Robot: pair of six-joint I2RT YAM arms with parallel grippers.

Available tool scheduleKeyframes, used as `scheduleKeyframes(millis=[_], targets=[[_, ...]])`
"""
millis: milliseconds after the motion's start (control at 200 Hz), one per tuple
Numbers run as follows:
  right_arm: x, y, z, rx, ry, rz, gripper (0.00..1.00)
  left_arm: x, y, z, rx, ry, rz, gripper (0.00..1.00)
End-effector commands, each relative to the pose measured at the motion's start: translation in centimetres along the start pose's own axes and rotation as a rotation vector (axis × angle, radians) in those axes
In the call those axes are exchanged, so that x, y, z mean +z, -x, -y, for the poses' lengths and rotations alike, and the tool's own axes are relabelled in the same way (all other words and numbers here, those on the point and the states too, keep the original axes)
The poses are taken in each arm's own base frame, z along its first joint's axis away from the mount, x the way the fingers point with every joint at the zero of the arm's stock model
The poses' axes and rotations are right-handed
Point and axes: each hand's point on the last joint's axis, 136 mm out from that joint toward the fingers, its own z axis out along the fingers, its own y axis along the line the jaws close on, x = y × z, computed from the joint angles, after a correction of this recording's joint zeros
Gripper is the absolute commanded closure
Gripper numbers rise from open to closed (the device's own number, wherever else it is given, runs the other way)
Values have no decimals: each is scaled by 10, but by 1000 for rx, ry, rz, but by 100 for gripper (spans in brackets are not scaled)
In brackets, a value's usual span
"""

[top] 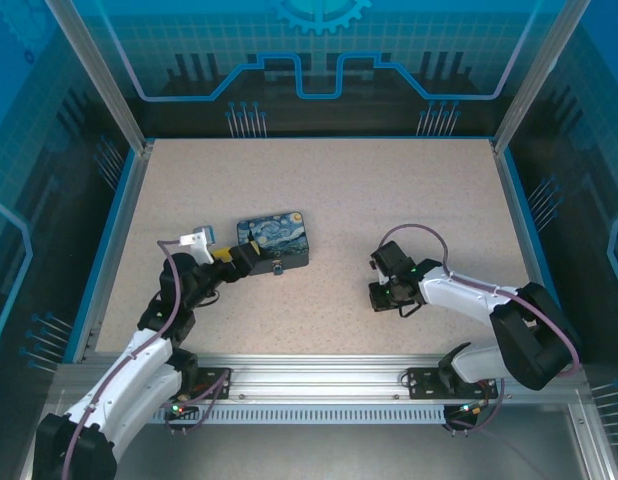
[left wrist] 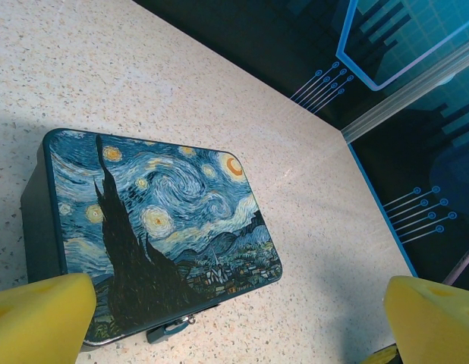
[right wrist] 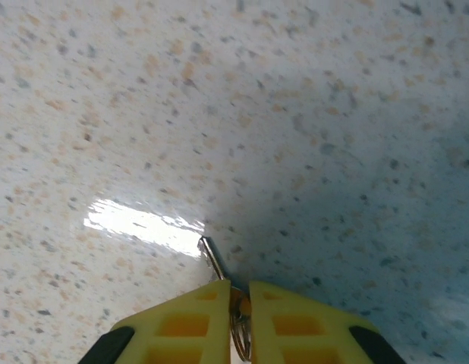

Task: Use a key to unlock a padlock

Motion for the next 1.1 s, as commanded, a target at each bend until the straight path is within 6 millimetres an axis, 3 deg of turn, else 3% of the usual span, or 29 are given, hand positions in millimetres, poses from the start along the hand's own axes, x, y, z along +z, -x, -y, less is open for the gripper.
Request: scheduleKeyframes(millis=[0,130,595,875,1096], targets=[[3,-8,-10,-12,36,-31,91,0,0,0,17,2,5,1],[2,-8,-10,-10,36,-25,100,0,1,1,19,0,4,1],[-30,26,-37,82,198,138,100,-3,8,32,-51,-103,-38,1],[-94,86,-61,165,329,411,100,5,3,79,-269,-221,-171,5],[-146,134,-88,134,420,595,100,22,-7,110,-468,-228,-248,9]])
